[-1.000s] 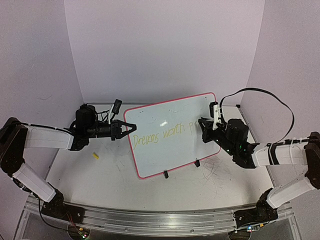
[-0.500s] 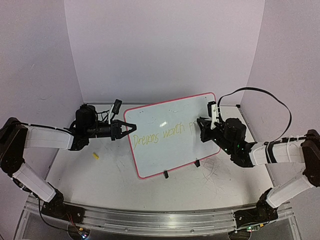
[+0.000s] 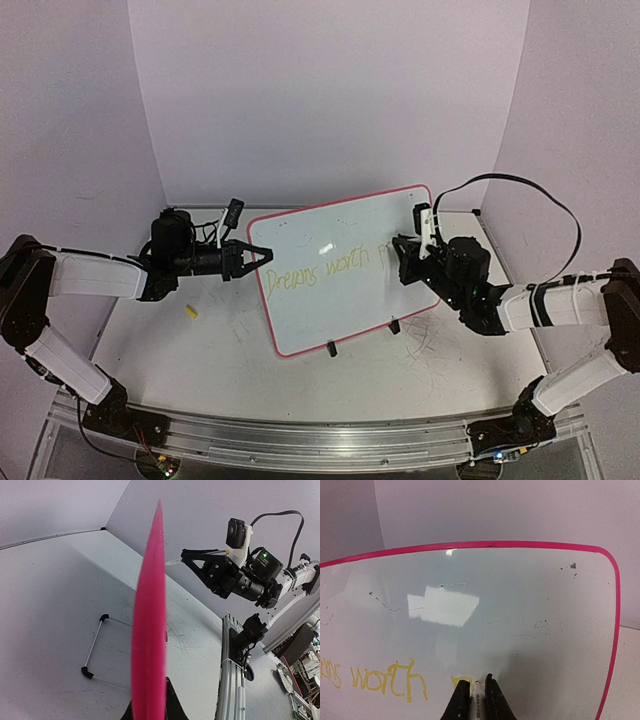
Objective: Write a sentence on the whiteboard
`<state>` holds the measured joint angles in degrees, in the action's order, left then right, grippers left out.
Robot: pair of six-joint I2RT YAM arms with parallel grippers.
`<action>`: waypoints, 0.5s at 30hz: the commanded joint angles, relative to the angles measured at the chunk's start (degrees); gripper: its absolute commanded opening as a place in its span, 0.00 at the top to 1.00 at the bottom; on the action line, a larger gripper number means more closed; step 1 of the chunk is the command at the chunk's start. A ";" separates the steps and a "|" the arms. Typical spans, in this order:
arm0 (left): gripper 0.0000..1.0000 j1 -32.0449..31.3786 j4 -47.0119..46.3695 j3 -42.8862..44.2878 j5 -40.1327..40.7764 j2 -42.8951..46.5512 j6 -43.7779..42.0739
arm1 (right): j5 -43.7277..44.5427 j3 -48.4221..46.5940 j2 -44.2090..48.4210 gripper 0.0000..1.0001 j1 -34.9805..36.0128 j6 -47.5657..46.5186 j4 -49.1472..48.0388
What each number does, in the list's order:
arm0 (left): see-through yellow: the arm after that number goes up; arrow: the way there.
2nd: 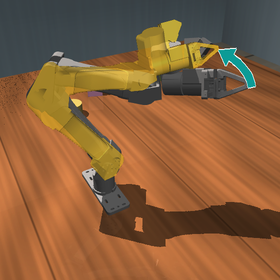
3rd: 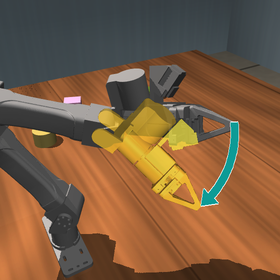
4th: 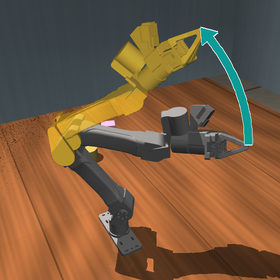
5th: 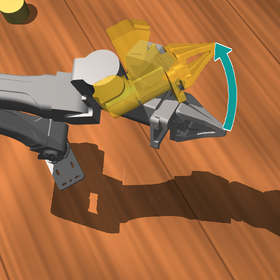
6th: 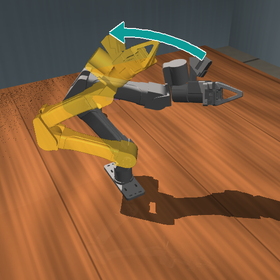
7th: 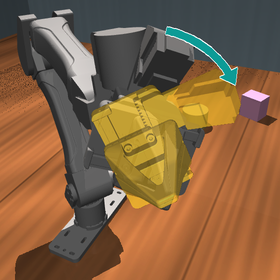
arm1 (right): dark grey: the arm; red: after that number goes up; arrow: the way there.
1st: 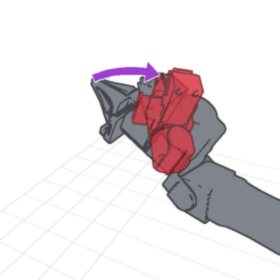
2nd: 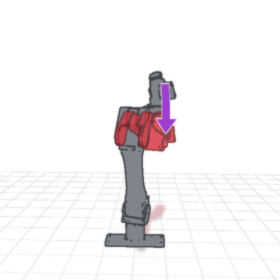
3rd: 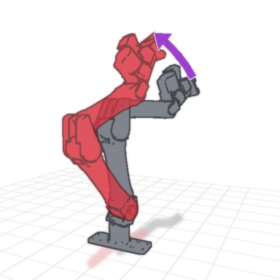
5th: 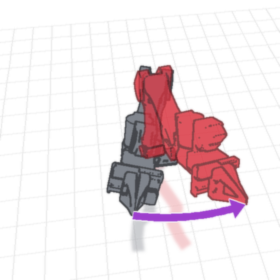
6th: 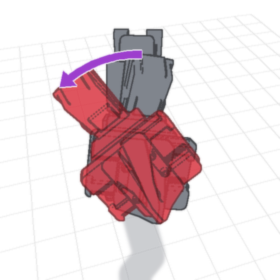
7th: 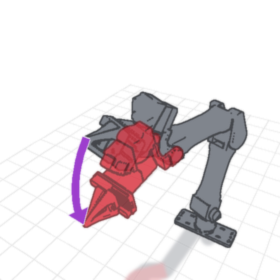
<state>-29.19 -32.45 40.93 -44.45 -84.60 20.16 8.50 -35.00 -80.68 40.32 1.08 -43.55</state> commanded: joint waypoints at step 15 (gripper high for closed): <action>1.00 0.89 5.04 0.36 4.95 0.72 -6.33 | 3.34 2.87 2.66 1.00 0.63 2.60 1.51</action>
<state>-29.21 -32.37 40.93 -44.47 -84.45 20.04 9.64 -33.04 -79.59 40.71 2.48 -41.91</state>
